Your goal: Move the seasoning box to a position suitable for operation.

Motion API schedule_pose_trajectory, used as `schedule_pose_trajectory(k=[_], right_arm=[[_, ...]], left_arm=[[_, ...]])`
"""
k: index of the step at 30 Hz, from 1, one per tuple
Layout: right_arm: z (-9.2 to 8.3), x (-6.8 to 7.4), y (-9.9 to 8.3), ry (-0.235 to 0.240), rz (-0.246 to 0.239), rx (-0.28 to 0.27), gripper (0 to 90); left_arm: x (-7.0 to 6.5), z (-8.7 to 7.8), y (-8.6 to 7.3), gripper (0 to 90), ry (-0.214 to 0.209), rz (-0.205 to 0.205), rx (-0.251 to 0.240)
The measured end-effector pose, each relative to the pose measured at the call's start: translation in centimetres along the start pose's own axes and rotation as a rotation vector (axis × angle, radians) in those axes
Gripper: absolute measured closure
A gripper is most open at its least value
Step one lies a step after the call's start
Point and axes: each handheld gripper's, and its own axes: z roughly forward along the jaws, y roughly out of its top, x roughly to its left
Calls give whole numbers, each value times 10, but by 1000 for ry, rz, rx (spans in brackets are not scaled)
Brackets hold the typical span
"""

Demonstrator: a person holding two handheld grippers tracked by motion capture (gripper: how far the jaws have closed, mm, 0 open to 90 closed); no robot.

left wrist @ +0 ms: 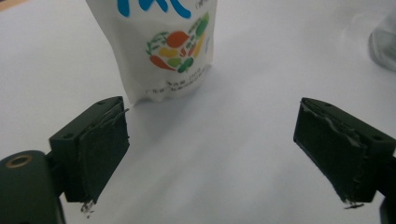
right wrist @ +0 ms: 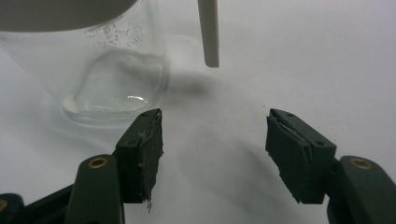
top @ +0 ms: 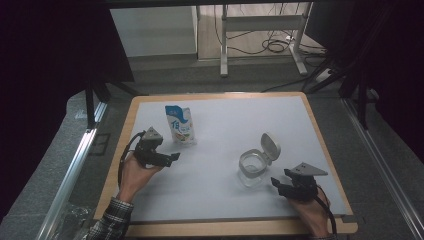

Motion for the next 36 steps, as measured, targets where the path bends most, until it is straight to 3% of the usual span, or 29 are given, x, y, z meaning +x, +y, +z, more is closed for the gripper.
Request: schedule_pose_trajectory(k=[10,22,27,36], right_arm=[[3,-1,-4,9,0,17,355],[6,-1,-3,21,0,49,309],[8,5,-3,-10,-53,61,278],[8,5,-3,-17,-48,61,267]], left_arm=[[15,-1,14,155,-20,-10,-7],[29,0,32,187,-24,15,-6],[35,1,40,216,-22,31,-1],[44,3,54,281,-36,27,-9]])
